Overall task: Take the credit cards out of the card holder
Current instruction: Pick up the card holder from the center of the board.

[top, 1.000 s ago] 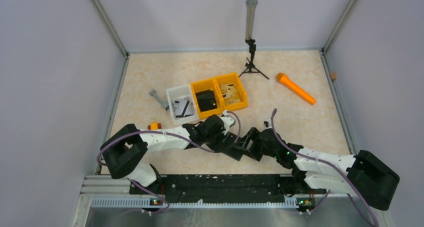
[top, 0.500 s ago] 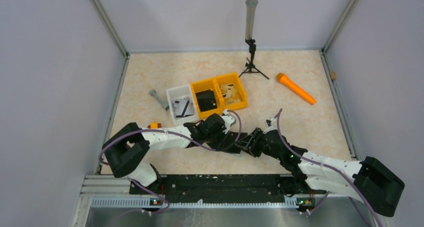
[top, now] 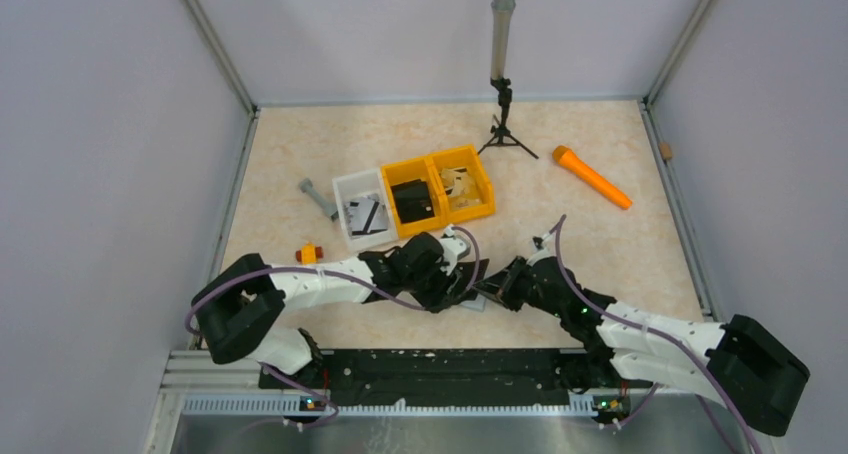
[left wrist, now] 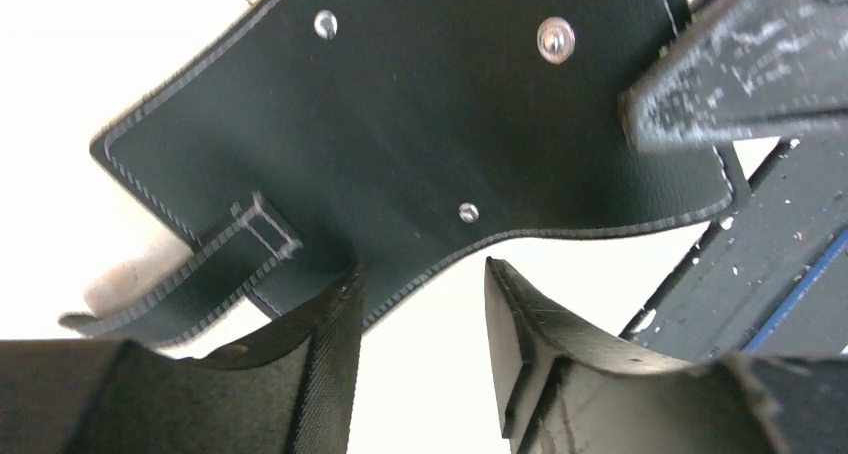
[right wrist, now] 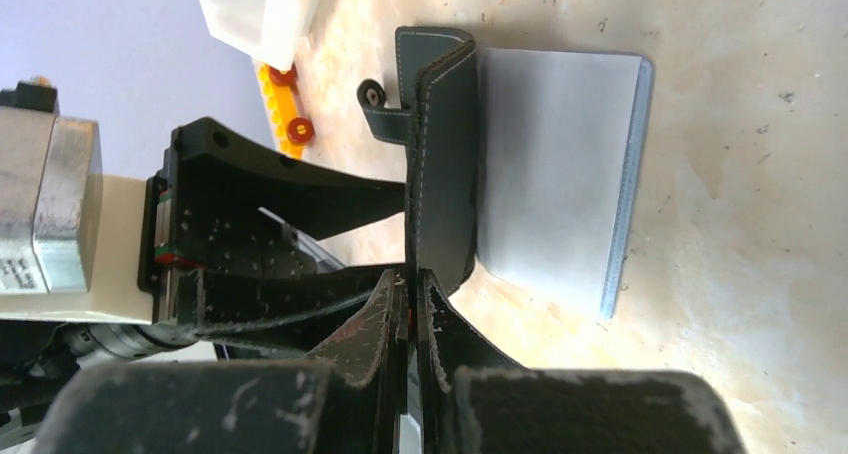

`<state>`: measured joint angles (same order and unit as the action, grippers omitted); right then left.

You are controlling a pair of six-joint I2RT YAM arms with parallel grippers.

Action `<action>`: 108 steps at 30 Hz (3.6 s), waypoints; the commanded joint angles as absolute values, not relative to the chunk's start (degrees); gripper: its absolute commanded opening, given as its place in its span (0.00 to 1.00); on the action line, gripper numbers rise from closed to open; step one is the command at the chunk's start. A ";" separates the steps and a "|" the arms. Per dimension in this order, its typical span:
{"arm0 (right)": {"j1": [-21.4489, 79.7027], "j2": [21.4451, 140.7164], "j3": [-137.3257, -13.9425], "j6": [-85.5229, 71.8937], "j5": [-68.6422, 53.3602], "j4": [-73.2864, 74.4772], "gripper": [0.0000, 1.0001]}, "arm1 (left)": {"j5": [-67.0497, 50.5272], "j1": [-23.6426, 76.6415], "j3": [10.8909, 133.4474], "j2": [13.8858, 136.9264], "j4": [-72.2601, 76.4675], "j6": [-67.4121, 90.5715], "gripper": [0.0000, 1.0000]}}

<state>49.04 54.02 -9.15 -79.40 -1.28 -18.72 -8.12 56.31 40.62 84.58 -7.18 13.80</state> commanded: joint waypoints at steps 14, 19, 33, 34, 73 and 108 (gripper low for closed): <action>47.02 48.44 -22.24 -74.66 -2.59 -3.78 0.00 | 14.21 65.42 34.18 66.27 -4.00 3.39 0.76; 46.07 48.20 -23.85 -75.06 -4.20 -3.65 0.00 | 18.67 67.40 31.54 64.79 -0.45 1.04 0.75; 44.48 44.50 -29.88 -74.90 -4.94 -0.20 0.00 | 18.71 67.43 25.05 55.96 8.51 1.11 0.78; 44.41 44.55 -30.48 -74.76 -4.99 -0.18 0.00 | 18.63 67.48 24.91 54.30 8.15 1.01 0.79; 44.09 46.22 -39.33 -79.54 -11.25 -5.31 0.00 | 17.00 67.42 25.84 51.56 14.41 -7.12 0.71; 44.03 44.70 -39.74 -49.45 -1.42 2.02 0.60 | 6.91 62.32 36.75 53.14 -5.01 6.67 0.00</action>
<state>44.45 46.37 -36.97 -67.90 -4.89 0.40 11.94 66.46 31.11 54.96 0.16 -3.31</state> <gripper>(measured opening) 0.556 0.042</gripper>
